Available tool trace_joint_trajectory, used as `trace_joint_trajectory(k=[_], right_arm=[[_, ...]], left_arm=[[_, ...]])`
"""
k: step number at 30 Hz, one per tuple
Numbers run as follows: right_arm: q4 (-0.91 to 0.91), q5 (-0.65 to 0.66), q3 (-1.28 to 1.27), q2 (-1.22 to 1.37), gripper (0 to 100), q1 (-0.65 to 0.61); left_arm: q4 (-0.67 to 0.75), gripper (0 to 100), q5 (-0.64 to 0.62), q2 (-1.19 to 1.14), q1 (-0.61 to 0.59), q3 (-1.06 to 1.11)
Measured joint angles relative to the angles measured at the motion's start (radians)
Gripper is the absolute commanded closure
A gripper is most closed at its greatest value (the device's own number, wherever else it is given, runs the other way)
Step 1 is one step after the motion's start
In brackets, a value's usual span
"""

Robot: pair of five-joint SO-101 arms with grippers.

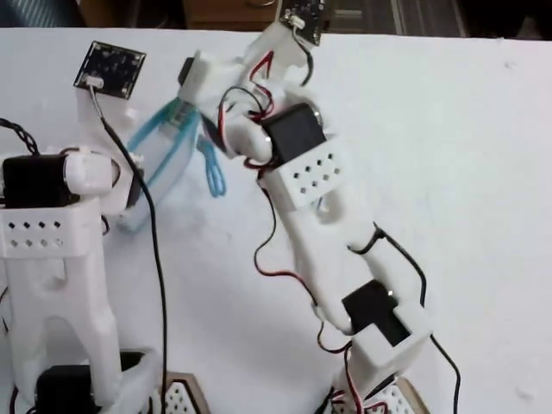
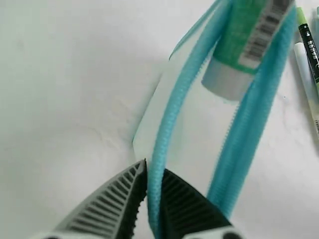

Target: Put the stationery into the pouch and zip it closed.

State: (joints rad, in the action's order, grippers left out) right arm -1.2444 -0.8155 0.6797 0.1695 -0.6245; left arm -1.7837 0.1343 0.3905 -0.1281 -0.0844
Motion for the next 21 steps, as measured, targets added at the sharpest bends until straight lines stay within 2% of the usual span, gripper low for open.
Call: trace_joint_trajectory(k=[7, 14, 17, 21], right_arm=[[0.011, 0.109, -0.018, -0.002, 94.0, -0.075], [0.005, 0.133, -0.018, -0.002, 71.4, -0.086], [0.003, 0.135, -0.018, -0.002, 71.4, -0.097], [0.003, 0.135, -0.02, -0.002, 76.5, -0.103]], left_arm=[[-0.003, 98, -0.014, -0.006, -0.003, -0.006], [0.0, 98, -0.014, -0.006, -0.002, -0.006], [0.0, 98, -0.014, -0.006, 0.0, -0.006], [0.0, 98, -0.014, -0.006, 0.0, -0.006]])
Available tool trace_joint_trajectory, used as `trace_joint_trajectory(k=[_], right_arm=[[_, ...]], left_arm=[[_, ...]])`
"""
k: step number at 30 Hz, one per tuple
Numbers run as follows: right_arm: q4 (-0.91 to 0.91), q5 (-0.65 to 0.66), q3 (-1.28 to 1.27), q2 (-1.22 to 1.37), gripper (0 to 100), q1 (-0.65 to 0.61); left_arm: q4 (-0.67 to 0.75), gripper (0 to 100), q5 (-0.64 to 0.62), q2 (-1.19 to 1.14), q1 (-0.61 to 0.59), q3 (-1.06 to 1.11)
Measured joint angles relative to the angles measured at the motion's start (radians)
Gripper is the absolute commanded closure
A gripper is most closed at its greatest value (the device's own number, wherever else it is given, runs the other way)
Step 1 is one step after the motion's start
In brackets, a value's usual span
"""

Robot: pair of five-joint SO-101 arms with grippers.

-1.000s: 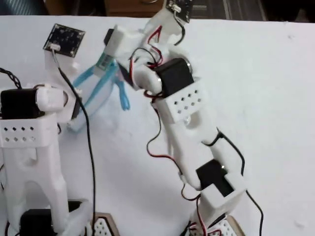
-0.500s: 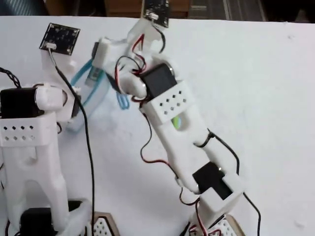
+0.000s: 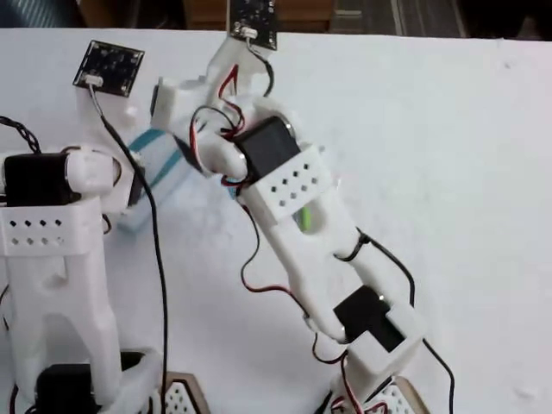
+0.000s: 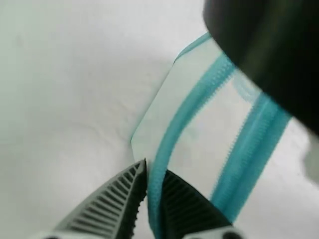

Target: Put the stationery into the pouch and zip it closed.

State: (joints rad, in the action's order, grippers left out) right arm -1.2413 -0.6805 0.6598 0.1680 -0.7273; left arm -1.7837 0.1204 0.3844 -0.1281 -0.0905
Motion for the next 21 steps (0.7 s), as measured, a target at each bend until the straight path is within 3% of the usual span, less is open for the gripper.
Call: trace_joint_trajectory(k=[6, 11, 17, 21], right_arm=[[-0.003, -0.003, -0.002, -0.038, 83.0, 0.005], [-0.026, 0.021, -0.005, -0.123, 80.0, 0.153], [-0.186, 0.226, -0.026, -0.13, 78.6, 0.371], [-0.338, 0.416, -0.117, -0.055, 78.6, 0.428]], left_arm=[[-0.002, 98, 0.0, 0.0, 0.0, 0.0], [0.0, 98, 0.0, 0.0, 0.0, 0.0], [0.0, 98, 0.0, 0.0, 0.0, 0.0], [0.0, 98, 0.0, 0.0, 0.0, 0.0]])
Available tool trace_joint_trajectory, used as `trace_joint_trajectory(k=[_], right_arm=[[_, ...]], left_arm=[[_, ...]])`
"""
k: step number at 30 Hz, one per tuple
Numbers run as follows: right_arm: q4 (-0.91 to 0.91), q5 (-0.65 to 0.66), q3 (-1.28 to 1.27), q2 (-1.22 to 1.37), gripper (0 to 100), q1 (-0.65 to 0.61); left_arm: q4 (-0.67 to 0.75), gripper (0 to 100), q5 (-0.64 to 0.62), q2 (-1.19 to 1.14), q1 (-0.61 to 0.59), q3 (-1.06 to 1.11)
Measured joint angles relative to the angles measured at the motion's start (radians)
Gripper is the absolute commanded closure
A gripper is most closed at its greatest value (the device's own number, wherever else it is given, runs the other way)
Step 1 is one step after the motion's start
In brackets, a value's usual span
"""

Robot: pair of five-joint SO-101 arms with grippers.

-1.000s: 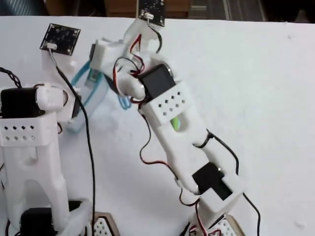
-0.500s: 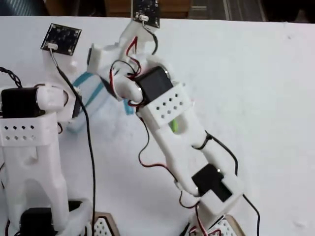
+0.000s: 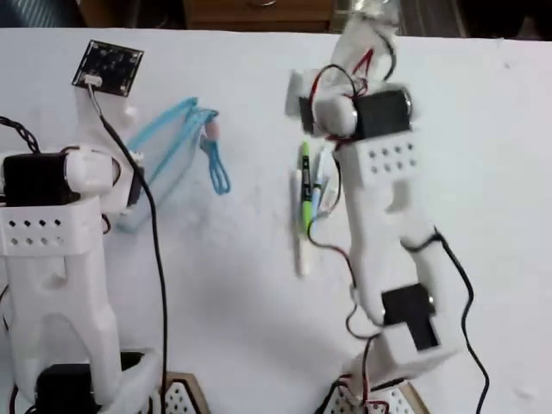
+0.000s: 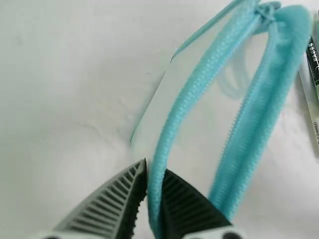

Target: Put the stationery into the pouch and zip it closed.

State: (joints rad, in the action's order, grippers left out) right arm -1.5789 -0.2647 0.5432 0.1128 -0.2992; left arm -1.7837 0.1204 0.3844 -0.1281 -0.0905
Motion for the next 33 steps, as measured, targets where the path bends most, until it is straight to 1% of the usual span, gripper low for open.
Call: trace_joint_trajectory(k=[2, 4, 7, 10, 13, 21, 25, 29, 31, 33], right_arm=[[-0.061, 0.097, -0.075, 0.069, 78.6, 0.003], [-0.086, 0.183, -0.149, 0.143, 78.6, -0.002], [-0.092, 0.235, -0.204, 0.249, 78.6, -0.003], [-0.038, 0.25, -0.206, 0.347, 78.6, -0.015], [0.061, 0.253, -0.207, 0.413, 78.6, -0.012], [0.267, 0.253, -0.206, 0.482, 78.7, -0.015], [0.327, 0.253, -0.207, 0.516, 78.7, -0.015], [0.347, 0.255, -0.206, 0.559, 79.3, -0.015], [0.345, 0.255, -0.19, 0.58, 84.3, -0.017], [0.344, 0.255, -0.17, 0.6, 93.7, -0.014]], left_arm=[[0.0, 98, 0.0, 0.0, 0.0, 0.0], [0.0, 98, 0.0, 0.0, 0.0, 0.0], [0.0, 98, 0.0, 0.0, 0.0, 0.0], [0.0, 98, 0.0, 0.0, 0.0, 0.0], [0.0, 98, 0.0, 0.0, 0.0, 0.0], [0.0, 98, 0.0, -0.002, 0.0, 0.0], [0.0, 98, 0.0, -0.002, 0.0, 0.0], [0.0, 98, 0.0, -0.002, 0.0, 0.0], [0.0, 98, 0.0, -0.002, 0.0, 0.0], [0.0, 98, 0.0, -0.002, 0.0, 0.0]])
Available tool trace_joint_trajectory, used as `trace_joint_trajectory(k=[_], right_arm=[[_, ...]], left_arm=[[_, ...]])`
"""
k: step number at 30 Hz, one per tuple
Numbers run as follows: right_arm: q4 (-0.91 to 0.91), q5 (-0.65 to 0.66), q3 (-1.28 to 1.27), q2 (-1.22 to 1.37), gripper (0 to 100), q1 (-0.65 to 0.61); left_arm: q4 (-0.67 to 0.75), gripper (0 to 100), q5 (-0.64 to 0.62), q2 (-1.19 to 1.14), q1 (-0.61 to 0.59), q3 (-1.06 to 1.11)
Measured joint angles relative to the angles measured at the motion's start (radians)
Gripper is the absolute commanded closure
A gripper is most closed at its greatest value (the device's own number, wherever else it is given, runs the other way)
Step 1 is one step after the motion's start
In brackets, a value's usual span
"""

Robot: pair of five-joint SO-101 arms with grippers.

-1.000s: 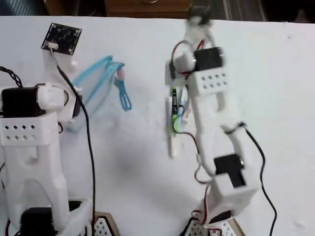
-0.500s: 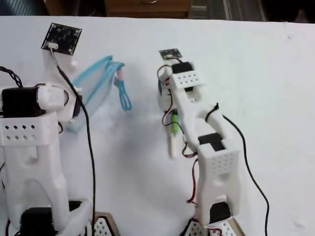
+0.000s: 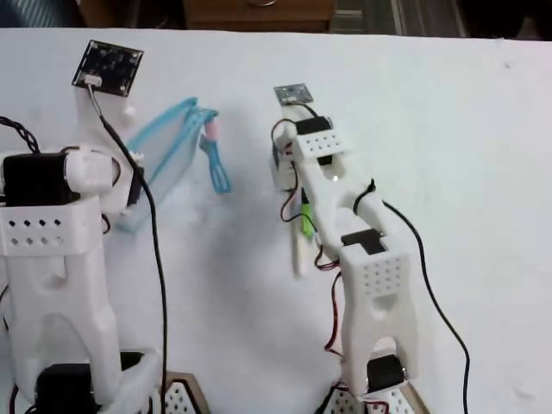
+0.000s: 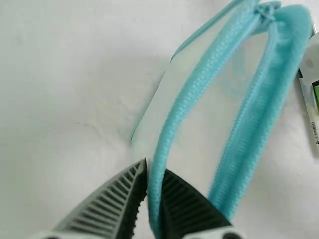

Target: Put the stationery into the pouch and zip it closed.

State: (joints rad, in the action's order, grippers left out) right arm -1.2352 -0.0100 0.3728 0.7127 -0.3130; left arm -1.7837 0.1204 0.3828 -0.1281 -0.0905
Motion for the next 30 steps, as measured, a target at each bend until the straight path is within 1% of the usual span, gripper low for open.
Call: trace_joint_trajectory(k=[1, 2, 4, 8, 19, 22, 30], right_arm=[[-0.005, 0.0, 0.014, 0.008, 98.1, 0.006], [-0.014, 0.0, 0.029, 0.014, 98.6, 0.009], [-0.04, 0.0, 0.063, 0.023, 95.0, 0.011], [-0.101, 0.0, 0.117, 0.028, 98.4, 0.003], [-0.361, 0.0, 0.318, 0.031, 98.1, 0.003], [-0.436, 0.0, 0.37, 0.031, 98.1, -0.014], [-0.466, -0.014, 0.393, 0.035, 97.8, -0.075]], left_arm=[[0.0, 98, 0.0, 0.0, 0.0, 0.0], [0.0, 98, 0.0, 0.0, 0.0, 0.0], [0.0, 98, 0.0, 0.0, 0.0, 0.0], [0.0, 98, 0.0, 0.0, 0.0, 0.0], [0.0, 98, 0.0, 0.0, 0.0, 0.0], [0.0, 98, 0.0, 0.0, 0.0, 0.0], [0.0, 98, 0.0, 0.0, 0.0, 0.0]])
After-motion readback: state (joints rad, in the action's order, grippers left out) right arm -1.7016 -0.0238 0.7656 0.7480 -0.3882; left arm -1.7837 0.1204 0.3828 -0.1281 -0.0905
